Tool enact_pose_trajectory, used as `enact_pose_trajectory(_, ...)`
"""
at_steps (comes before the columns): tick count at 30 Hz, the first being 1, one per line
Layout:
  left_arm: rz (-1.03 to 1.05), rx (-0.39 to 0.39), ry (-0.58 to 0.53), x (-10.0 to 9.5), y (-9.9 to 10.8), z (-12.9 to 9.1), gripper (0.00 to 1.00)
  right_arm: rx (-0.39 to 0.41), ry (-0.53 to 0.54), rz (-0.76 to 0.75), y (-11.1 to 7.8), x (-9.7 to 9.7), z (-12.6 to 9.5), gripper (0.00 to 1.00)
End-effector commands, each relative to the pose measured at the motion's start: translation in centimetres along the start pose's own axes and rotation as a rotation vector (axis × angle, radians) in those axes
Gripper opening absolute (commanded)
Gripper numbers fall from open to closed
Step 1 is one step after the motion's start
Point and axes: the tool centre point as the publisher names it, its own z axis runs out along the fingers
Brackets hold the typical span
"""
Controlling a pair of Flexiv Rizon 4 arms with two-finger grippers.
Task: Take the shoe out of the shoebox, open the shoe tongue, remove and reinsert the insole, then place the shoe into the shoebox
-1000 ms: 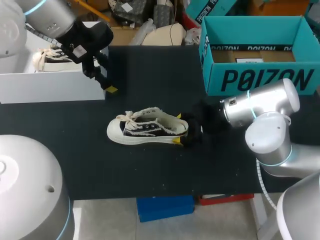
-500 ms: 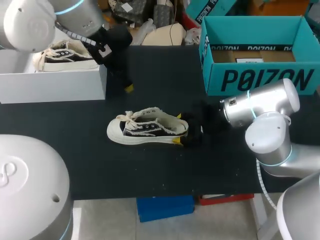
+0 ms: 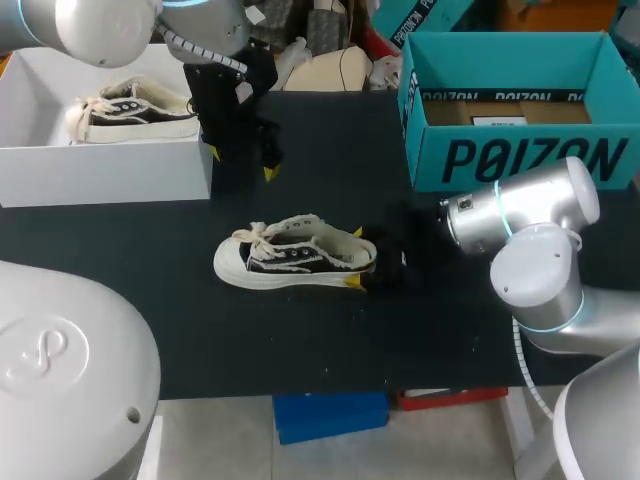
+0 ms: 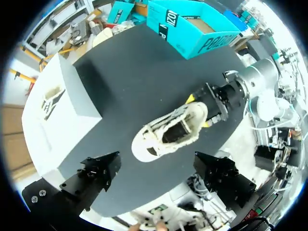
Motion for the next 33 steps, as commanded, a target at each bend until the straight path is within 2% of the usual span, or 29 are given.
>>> enact_pose_trajectory(1, -0.544, -0.284, -0.189, 1.5, -1.2, -0.1, 1.0, 0.001, -0.002, 0.001, -0.3, -0.1, 0.5, 0.0)
enact_pose_trajectory(6, -0.588, -0.266, -0.22, 4.4, -1.7, 0.6, 1.0, 0.001, -0.002, 0.001, -0.3, -0.1, 0.5, 0.0)
enact_pose_trajectory(10, -0.617, -0.247, -0.256, 5.6, -2.1, 1.2, 1.0, 0.001, -0.002, 0.001, -0.3, -0.1, 0.5, 0.0)
enact_pose_trajectory(17, -0.639, -0.236, -0.316, 7.0, -2.4, 2.8, 1.0, 0.001, -0.002, 0.001, -0.3, -0.1, 0.5, 0.0)
enact_pose_trajectory(22, -0.57, -0.221, -0.327, 7.9, -2.3, 4.8, 1.0, 0.001, -0.002, 0.001, -0.3, -0.1, 0.5, 0.0)
enact_pose_trajectory(32, -0.501, -0.185, -0.418, 8.4, -2.4, 7.1, 1.0, 0.001, -0.002, 0.001, -0.3, -0.1, 0.5, 0.0)
enact_pose_trajectory(33, -0.511, -0.179, -0.457, 8.5, -2.5, 7.3, 1.0, 0.001, -0.002, 0.001, -0.3, -0.1, 0.5, 0.0)
